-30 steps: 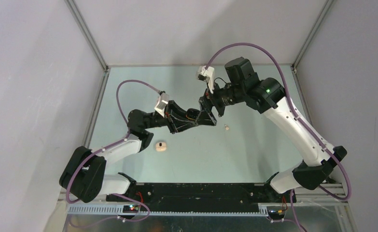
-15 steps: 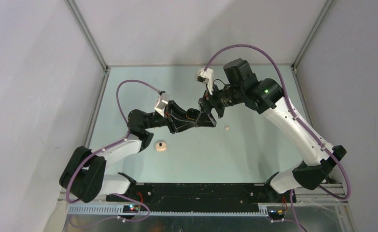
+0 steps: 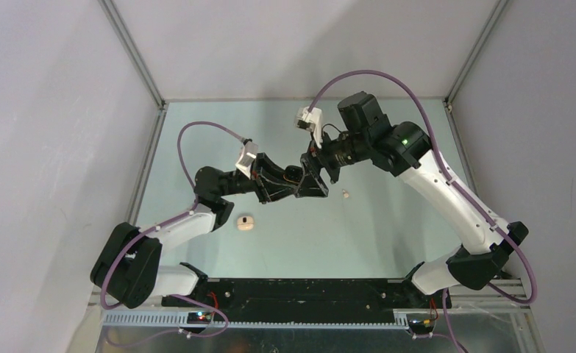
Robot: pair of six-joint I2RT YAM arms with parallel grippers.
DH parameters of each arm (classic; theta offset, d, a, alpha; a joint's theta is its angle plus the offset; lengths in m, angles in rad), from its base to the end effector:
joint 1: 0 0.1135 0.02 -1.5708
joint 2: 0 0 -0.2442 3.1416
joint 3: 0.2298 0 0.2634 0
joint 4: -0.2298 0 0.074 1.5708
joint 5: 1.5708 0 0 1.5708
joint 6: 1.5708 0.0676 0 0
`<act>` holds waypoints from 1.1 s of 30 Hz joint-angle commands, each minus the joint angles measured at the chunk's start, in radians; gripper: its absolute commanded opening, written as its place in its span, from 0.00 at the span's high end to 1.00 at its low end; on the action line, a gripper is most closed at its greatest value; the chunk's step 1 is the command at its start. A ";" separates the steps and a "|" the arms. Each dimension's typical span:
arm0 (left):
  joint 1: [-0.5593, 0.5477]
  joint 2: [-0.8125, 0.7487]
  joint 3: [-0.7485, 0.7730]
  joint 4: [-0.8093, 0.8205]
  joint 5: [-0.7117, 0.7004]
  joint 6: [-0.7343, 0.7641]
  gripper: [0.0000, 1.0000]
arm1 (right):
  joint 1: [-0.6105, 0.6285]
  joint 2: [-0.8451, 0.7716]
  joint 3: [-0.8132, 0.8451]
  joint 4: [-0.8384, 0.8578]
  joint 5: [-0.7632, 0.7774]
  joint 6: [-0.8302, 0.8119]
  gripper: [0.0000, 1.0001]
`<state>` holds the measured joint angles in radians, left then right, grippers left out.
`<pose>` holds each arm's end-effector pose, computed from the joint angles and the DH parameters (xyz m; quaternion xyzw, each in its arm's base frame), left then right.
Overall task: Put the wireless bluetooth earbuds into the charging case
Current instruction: Adjust the charging case at the center of the board.
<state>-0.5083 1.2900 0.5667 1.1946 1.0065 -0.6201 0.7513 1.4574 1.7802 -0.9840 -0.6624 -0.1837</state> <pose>0.2189 -0.1874 0.2734 0.3850 0.4800 -0.6123 0.4964 0.2033 0.2468 0.4162 -0.5104 0.6940 0.3968 0.3170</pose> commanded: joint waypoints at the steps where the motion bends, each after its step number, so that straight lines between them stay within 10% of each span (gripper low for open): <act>1: -0.006 -0.016 0.048 0.030 0.003 0.013 0.99 | 0.008 -0.037 -0.007 -0.005 -0.001 0.003 0.16; 25: -0.007 -0.021 0.051 0.023 0.008 0.017 0.99 | 0.042 -0.081 0.053 -0.009 0.133 -0.093 0.18; 33: 0.013 -0.051 0.054 -0.020 0.018 0.053 0.99 | -0.187 -0.179 -0.152 0.175 0.172 -0.158 0.16</act>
<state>-0.5072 1.2842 0.5701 1.1805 1.0080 -0.6121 0.6895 1.3090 1.7168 -0.9276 -0.5133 -0.2977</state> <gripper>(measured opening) 0.328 0.839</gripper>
